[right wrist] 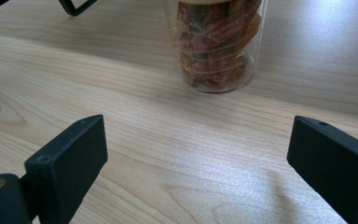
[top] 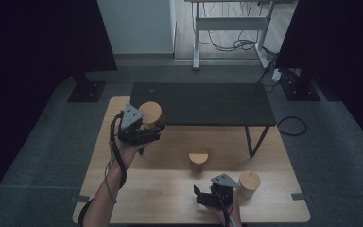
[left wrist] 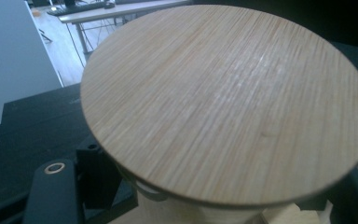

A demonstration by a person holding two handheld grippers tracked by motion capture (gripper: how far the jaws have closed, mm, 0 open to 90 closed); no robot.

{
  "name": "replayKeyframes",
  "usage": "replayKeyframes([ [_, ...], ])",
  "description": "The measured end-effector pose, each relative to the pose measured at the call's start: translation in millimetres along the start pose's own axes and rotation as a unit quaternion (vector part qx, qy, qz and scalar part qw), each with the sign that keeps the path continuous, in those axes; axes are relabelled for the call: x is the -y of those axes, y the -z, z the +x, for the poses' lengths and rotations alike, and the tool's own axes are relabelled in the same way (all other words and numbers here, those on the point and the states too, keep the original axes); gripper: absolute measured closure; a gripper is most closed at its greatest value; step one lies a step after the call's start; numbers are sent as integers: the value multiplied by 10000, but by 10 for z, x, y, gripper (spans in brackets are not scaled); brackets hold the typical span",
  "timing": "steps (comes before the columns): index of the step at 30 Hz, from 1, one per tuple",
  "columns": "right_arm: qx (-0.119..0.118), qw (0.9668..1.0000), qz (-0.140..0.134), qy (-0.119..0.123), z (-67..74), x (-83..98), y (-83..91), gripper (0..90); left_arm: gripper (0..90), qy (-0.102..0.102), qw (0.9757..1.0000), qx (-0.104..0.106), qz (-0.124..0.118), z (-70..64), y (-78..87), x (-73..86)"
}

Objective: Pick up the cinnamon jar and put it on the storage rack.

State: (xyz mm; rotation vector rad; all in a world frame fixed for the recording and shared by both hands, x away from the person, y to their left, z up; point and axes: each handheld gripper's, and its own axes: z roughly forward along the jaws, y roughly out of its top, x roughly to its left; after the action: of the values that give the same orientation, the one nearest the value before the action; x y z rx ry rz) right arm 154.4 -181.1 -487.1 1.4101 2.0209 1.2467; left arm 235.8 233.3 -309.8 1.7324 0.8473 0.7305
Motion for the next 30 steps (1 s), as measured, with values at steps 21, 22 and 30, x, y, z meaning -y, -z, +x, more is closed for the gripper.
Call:
replayKeyframes([
  [21,-20,10000,37,70,25,-3,-21,43,254,-112,9997,-182,77,61,-206,-85],
  [22,-24,10000,32,62,22,-3,-19,43,254,-102,9997,-199,86,66,-218,-85],
  [30,-8,10000,12,65,13,-5,-9,43,254,-144,9994,-301,111,80,-279,-89],
])
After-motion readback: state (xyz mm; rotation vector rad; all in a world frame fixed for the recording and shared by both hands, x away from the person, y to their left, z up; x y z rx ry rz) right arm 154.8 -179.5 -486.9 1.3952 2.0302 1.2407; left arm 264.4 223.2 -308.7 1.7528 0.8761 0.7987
